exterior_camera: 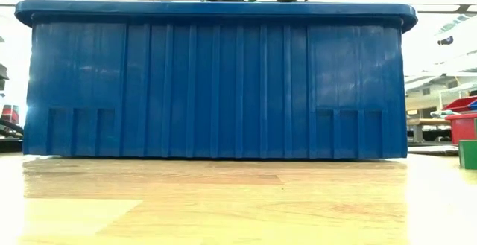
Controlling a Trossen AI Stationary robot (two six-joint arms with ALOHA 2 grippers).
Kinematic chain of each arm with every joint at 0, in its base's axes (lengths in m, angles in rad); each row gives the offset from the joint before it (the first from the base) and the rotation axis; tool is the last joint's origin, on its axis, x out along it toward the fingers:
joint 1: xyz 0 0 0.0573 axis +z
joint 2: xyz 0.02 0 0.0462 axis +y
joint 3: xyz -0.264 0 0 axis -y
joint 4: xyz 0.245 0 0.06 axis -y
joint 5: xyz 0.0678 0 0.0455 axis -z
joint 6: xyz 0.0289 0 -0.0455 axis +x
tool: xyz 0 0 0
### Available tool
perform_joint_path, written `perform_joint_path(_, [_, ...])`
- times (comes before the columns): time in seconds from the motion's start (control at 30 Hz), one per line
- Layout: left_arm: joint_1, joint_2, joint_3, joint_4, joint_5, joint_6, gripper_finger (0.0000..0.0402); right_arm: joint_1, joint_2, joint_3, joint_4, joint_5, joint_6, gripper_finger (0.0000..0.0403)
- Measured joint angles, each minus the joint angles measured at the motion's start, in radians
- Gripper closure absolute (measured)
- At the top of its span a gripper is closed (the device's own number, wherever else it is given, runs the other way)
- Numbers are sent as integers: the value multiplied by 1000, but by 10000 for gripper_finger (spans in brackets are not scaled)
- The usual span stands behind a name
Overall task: Sort blocks
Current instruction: Remove the green block from the blue bin
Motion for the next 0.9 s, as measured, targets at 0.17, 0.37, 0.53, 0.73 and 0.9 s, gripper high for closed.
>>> perform_joint_path(0.17, [-26,0,0,-3,-33,35,266,-6,29,0,103,-29,-11,165])
perform_joint_path(0.37, [-33,0,0,21,-39,34,265,-11,45,0,120,-33,-22,224])
perform_joint_path(0.53, [-32,0,0,11,-46,35,254,-9,45,0,125,-51,-47,341])
perform_joint_path(0.73, [-33,1,0,2,-79,30,220,-9,23,0,124,-49,-142,361])
perform_joint_path(0.9, [-32,-15,-1,-50,-107,13,205,-9,-69,0,65,-34,-231,361])
